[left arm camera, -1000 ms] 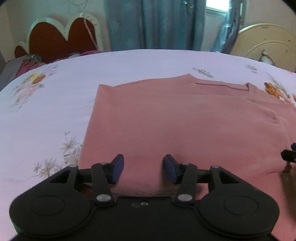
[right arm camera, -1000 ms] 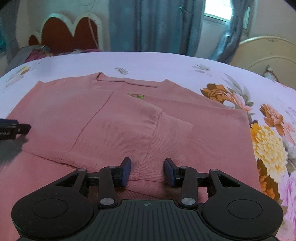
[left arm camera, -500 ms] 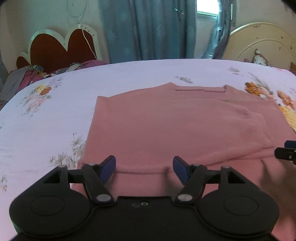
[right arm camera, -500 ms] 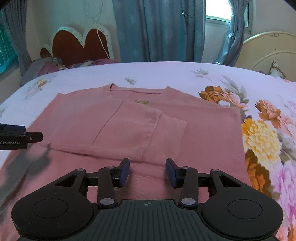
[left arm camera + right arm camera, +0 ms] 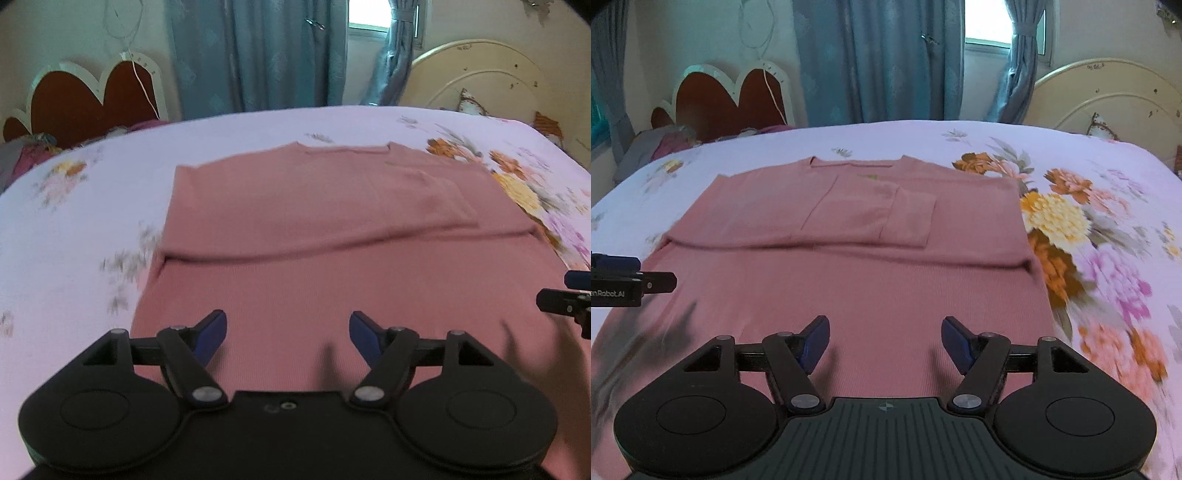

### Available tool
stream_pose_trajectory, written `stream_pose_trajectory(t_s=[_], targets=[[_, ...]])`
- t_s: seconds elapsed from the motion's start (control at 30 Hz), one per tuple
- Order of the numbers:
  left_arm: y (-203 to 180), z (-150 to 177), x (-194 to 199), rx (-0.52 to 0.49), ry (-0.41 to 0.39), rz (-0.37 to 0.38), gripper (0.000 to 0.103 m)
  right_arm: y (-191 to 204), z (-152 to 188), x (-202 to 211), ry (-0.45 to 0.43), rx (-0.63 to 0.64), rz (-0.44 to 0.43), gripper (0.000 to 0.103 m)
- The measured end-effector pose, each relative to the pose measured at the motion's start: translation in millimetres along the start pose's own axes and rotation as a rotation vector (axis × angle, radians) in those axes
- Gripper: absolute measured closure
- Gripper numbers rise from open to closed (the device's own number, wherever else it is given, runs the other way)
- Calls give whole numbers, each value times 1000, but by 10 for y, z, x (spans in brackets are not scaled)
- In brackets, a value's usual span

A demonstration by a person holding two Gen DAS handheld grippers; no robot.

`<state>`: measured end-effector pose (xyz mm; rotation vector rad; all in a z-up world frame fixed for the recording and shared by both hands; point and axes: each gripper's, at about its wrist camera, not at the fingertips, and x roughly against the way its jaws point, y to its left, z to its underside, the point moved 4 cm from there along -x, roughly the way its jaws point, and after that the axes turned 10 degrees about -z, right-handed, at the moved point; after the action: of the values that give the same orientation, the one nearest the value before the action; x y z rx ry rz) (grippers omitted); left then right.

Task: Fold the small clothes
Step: 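Flatten the folded sweater with both tools open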

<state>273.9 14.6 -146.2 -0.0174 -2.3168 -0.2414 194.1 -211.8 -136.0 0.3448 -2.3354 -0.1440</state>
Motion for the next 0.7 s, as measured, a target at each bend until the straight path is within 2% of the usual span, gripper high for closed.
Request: stream_pose_trajectory(t_s=[0.33, 0.7], targets=[[192, 491, 307, 9, 16, 45, 31, 233, 465, 442, -8, -6, 27, 37], [440, 892, 566, 38, 28, 30, 32, 331, 860, 681, 23, -7, 26, 37]])
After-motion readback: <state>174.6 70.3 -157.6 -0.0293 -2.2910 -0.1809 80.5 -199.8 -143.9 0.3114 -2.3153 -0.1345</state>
